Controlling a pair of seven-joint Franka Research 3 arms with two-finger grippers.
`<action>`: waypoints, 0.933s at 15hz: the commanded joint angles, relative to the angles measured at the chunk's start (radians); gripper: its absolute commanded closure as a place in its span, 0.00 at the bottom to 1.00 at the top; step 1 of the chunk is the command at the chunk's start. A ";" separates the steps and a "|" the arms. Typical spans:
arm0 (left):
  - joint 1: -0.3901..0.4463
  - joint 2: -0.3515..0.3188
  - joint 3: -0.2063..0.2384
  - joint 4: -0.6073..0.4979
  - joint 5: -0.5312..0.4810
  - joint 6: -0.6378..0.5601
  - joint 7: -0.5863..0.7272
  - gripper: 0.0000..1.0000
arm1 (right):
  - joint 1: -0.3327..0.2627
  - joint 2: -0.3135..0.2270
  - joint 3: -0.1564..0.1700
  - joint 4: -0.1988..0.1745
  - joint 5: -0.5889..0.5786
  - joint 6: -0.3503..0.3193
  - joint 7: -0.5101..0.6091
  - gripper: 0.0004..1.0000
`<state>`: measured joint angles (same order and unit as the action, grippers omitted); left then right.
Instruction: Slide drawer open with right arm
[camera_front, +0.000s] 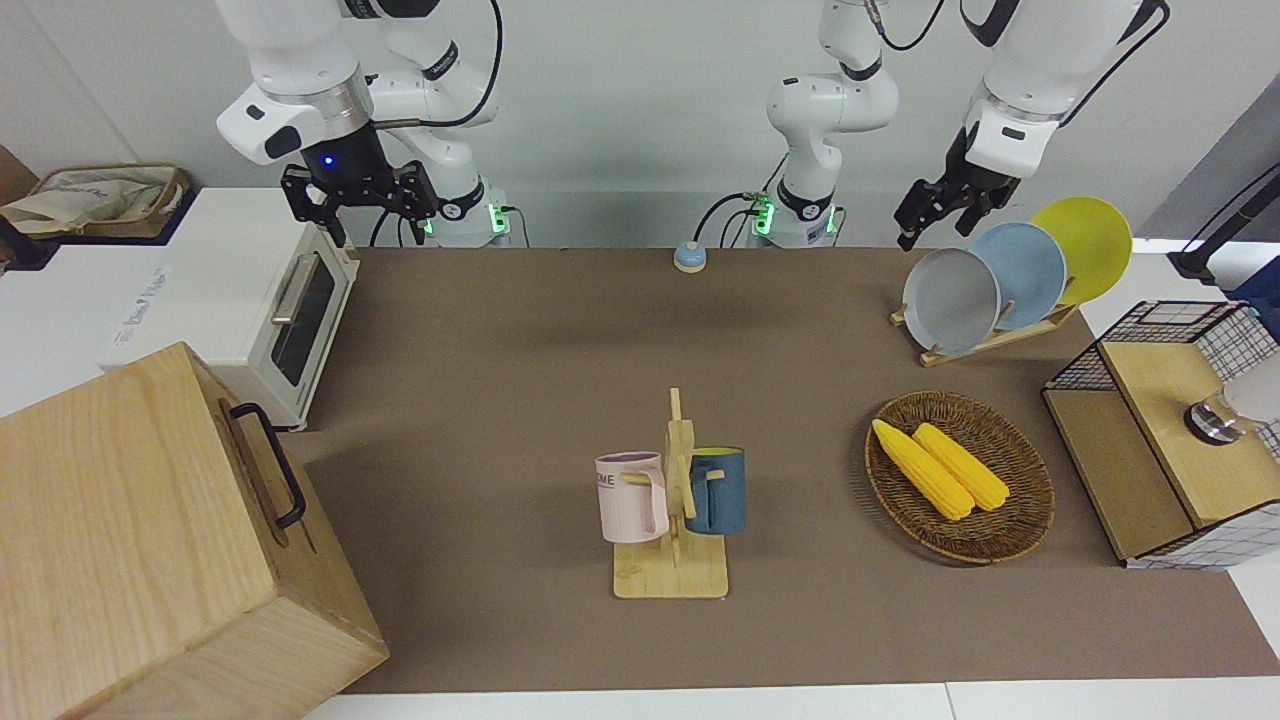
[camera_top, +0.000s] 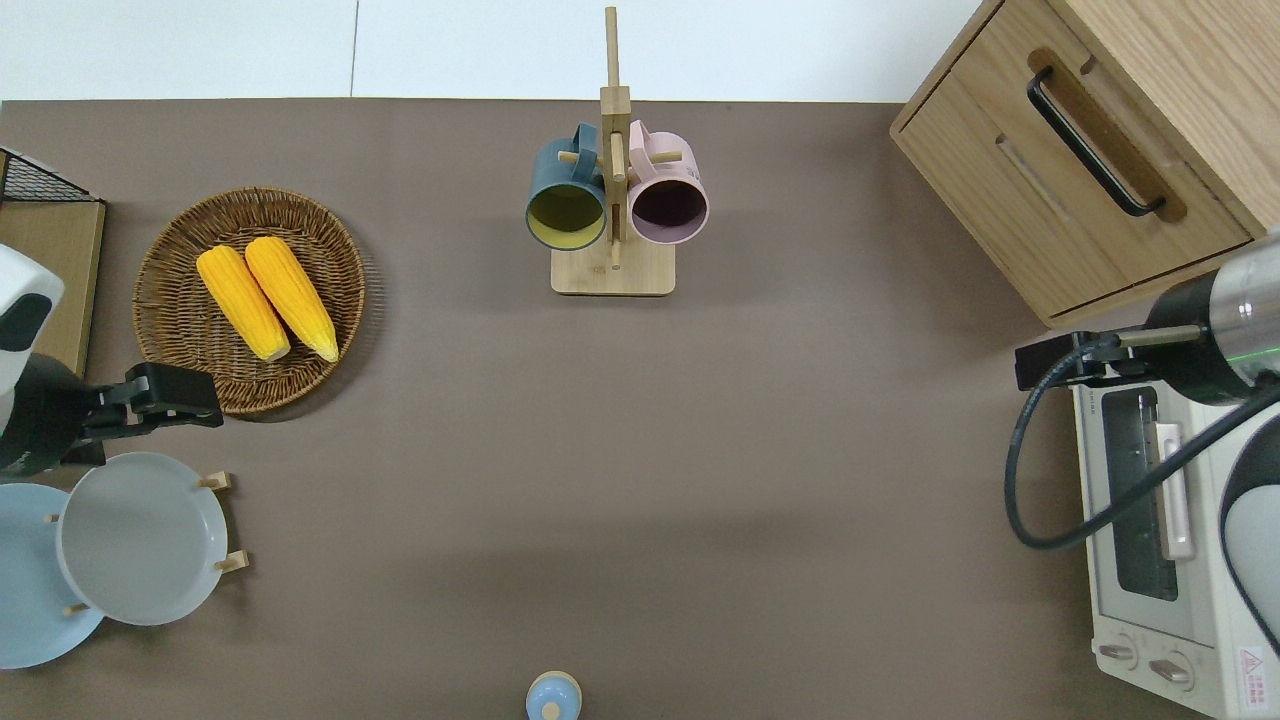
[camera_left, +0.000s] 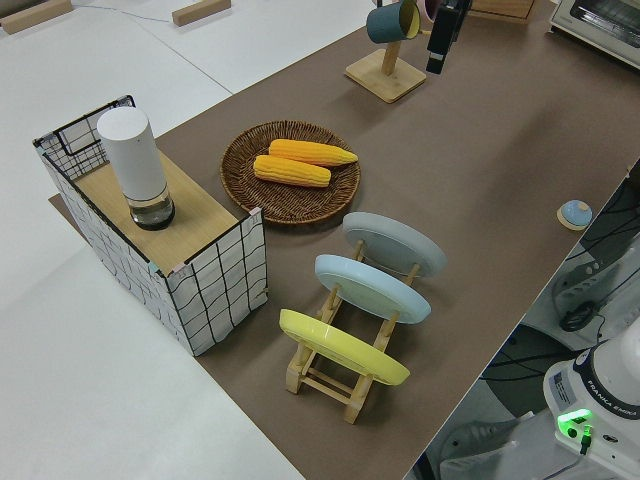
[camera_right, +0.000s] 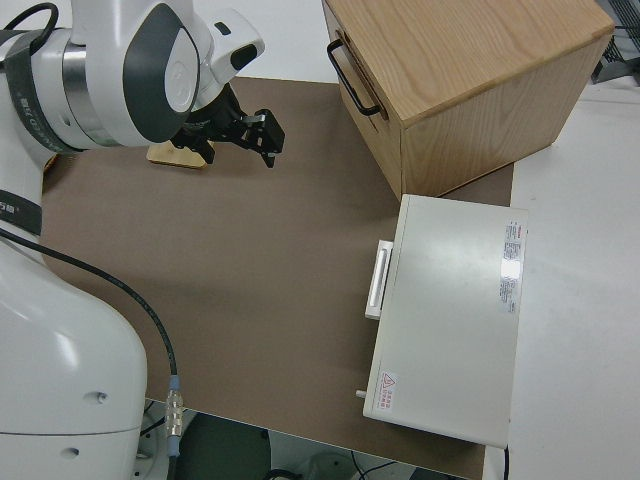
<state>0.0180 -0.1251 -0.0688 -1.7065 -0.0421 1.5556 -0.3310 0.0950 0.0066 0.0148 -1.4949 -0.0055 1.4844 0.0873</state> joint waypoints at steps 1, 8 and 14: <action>-0.001 -0.008 0.004 0.004 -0.001 -0.015 0.009 0.01 | 0.015 -0.002 -0.030 0.004 0.015 -0.012 0.002 0.01; -0.001 -0.008 0.004 0.004 -0.001 -0.015 0.009 0.01 | 0.029 0.003 -0.035 0.021 0.021 -0.012 0.002 0.01; -0.001 -0.008 0.004 0.004 -0.001 -0.017 0.009 0.01 | 0.032 0.003 -0.036 0.021 0.022 -0.010 0.002 0.01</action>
<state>0.0180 -0.1251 -0.0688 -1.7065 -0.0421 1.5556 -0.3310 0.1184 0.0066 -0.0086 -1.4873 -0.0053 1.4842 0.0883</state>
